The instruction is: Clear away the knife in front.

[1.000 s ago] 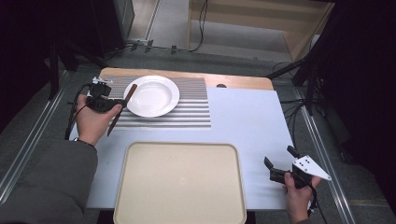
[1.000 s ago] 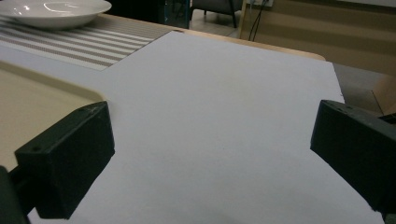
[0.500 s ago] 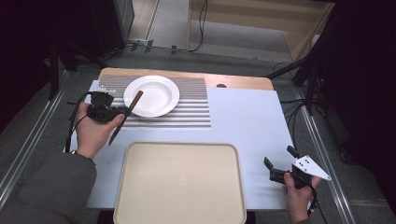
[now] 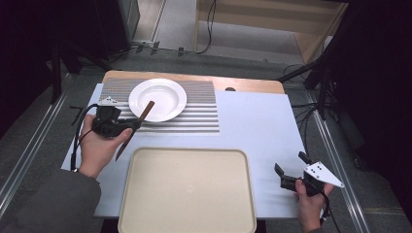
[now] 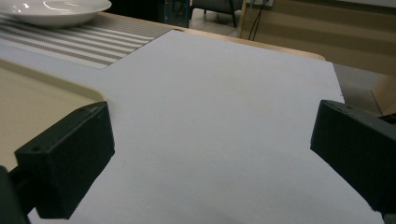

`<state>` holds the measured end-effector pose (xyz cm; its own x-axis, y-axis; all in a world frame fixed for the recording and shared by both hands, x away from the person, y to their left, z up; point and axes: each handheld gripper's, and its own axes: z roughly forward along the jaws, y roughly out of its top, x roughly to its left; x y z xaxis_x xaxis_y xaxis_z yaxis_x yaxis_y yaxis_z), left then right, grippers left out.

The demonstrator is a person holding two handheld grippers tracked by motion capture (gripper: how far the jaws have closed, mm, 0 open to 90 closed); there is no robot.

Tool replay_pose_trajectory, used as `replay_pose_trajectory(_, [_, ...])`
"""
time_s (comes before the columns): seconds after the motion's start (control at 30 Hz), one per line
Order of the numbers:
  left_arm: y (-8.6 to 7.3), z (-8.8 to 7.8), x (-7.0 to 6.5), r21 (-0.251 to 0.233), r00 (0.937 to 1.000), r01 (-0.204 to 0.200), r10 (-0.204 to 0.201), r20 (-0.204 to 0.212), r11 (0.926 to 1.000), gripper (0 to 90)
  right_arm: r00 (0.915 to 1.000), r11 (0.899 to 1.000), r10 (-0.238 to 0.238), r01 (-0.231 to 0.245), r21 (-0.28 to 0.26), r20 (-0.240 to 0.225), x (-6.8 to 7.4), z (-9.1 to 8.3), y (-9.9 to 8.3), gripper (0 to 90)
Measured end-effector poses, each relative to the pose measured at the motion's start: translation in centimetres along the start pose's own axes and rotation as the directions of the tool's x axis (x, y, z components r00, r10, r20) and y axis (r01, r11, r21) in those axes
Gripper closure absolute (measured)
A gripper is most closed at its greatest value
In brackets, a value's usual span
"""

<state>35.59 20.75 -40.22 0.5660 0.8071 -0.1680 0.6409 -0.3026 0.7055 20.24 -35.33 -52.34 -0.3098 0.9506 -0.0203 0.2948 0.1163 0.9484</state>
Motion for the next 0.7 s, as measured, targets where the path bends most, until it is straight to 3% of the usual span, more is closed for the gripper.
replay_pose_trajectory(0.23, [-1.1,-0.3,-1.1,0.006,0.9998,-0.021,0.021,0.006,0.9998,76.6,1.0000,1.000,0.001,-0.001,0.002,0.000,0.0,0.0,0.0,0.0])
replay_pose_trajectory(0.7, [-3.2,-1.3,-3.8,-0.012,0.9975,-0.039,0.040,0.059,0.9992,76.5,1.0000,1.000,-0.001,0.001,0.003,0.000,0.0,0.0,0.0,0.0])
